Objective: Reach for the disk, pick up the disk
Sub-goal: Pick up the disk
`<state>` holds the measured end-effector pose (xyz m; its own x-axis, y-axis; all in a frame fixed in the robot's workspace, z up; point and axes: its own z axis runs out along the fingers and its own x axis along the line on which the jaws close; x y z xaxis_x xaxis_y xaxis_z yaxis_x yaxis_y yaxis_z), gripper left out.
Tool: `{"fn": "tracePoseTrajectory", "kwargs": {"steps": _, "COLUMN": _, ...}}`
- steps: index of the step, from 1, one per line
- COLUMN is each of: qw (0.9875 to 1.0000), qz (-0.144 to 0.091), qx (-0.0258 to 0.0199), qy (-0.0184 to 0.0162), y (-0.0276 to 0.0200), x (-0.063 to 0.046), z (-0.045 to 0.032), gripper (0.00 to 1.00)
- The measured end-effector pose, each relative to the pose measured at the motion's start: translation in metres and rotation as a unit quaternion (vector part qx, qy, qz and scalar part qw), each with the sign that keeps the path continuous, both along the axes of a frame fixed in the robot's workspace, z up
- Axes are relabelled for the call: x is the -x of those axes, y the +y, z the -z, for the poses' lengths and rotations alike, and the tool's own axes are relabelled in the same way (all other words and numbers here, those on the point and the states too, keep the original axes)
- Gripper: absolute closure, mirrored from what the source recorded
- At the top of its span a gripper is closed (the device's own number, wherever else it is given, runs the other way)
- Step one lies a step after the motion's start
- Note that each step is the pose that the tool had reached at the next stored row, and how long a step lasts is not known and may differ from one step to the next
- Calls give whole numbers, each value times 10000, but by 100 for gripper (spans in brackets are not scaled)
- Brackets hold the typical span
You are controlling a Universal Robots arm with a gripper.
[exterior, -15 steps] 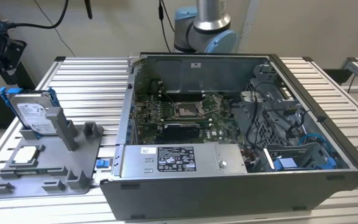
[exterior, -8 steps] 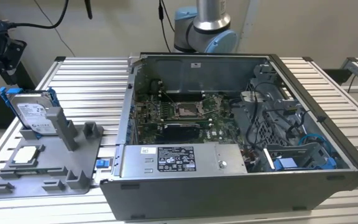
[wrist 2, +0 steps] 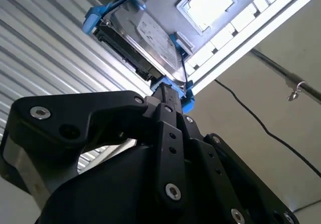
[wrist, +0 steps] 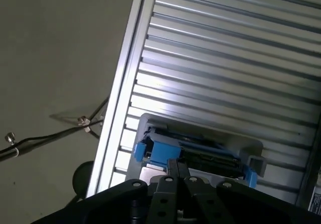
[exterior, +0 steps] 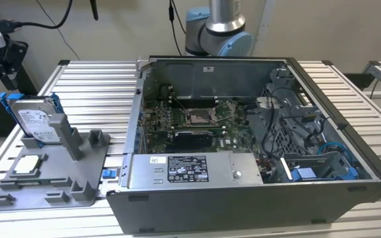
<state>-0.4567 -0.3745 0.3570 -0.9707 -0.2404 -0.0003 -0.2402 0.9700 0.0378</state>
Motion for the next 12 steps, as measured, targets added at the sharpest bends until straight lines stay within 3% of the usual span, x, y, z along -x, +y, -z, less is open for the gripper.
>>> {"fn": "tracePoseTrajectory", "kwargs": {"steps": 7, "qw": 9996, "qz": -290, "qx": 0, "qy": 0, "y": 0, "x": 0, "z": 0, "gripper": 100}}
{"fn": "tracePoseTrajectory", "kwargs": {"steps": 12, "qw": 9994, "qz": -350, "qx": 0, "qy": 0, "y": 0, "x": 0, "z": 0, "gripper": 100}}
